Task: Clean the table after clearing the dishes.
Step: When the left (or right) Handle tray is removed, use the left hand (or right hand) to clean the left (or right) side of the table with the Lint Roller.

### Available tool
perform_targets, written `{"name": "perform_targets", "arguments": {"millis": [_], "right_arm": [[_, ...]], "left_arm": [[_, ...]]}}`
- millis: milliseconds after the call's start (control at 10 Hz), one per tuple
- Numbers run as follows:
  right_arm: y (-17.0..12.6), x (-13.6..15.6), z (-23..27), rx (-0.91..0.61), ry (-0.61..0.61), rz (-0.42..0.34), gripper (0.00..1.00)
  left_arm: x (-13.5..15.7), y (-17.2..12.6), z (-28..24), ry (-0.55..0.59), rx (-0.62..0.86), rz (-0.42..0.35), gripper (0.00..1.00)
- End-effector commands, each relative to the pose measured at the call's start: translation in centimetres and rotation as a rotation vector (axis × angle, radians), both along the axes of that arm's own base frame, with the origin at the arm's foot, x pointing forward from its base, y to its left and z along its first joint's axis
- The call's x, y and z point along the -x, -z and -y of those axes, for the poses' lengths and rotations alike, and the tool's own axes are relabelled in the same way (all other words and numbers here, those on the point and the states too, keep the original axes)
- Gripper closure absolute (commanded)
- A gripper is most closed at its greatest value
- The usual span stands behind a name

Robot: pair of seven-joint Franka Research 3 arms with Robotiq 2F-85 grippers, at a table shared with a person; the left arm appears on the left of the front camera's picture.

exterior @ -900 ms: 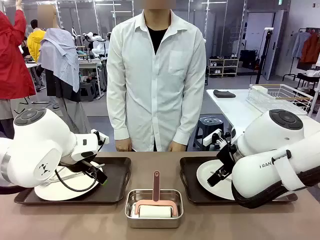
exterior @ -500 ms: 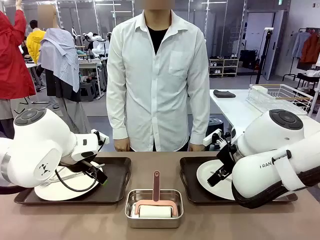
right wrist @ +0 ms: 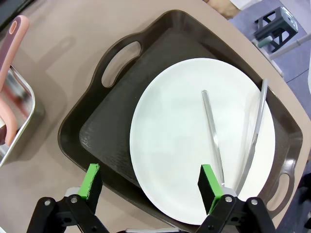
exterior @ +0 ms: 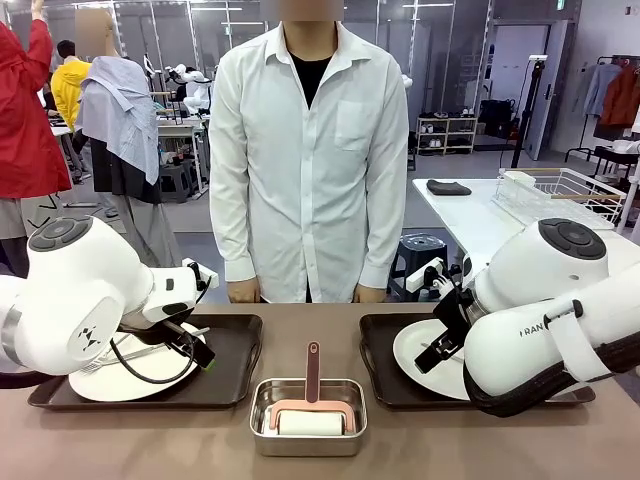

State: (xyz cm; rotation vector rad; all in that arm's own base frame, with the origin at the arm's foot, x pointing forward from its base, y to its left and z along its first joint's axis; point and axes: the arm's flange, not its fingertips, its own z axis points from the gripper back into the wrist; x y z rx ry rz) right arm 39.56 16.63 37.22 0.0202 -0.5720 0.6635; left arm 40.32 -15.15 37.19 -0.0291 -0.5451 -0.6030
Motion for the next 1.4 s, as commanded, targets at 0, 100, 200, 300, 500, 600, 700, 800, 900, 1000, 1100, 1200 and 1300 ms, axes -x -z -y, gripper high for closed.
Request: {"name": "perform_targets", "arguments": {"millis": [0,100,200,300,500,600,700,800,900,1000,1100,1200,1300], "right_arm": [[0.0,0.0,0.0,0.000,0.000,0.000,0.00],[-2.0,-0.8,0.7,0.001,0.008,-0.002,0.00],[-4.5,-1.7,2.1,-0.078,-0.015,-0.036,0.00],[-6.7,-2.2,3.9,-0.171,-0.070,-0.095,0.00],[-10.1,-2.6,8.6,-0.431,-0.121,-0.144,0.00],[-11.0,-2.4,11.5,-0.595,-0.113,-0.183,0.00],[-11.1,-1.6,14.1,-0.727,-0.082,-0.188,0.00],[-11.1,-0.3,16.6,-0.831,-0.027,-0.170,0.00],[-10.9,1.7,19.3,-0.920,0.071,-0.155,0.00],[-10.7,4.1,22.1,-1.030,0.181,-0.141,0.00],[-10.2,7.2,25.1,-1.107,0.305,-0.135,0.00],[-9.5,9.7,27.8,-1.151,0.387,-0.105,0.00],[-8.6,11.8,30.4,-1.178,0.481,-0.095,0.00]], "left_arm": [[0.0,0.0,0.0,0.000,0.000,0.000,0.00],[-1.0,-2.0,-0.6,0.006,0.072,-0.029,0.00],[-1.8,-3.9,-1.5,0.057,0.129,-0.076,0.00],[-2.6,-5.4,-2.8,0.095,0.279,-0.140,0.00],[-3.4,-8.4,-6.8,0.154,0.429,-0.167,0.00],[-3.5,-10.3,-10.0,0.158,0.607,-0.175,0.00],[-3.1,-11.5,-13.3,0.152,0.774,-0.148,0.00],[-2.2,-12.0,-16.6,0.095,0.893,-0.111,0.00],[-0.9,-11.9,-19.6,0.028,0.951,-0.087,0.00],[0.4,-11.4,-22.2,-0.054,0.983,-0.068,0.00],[1.9,-10.7,-25.4,-0.149,1.009,-0.057,0.00],[3.2,-10.0,-28.3,-0.235,1.039,-0.045,0.00],[4.6,-9.4,-30.9,-0.316,1.043,-0.047,0.00]]}}
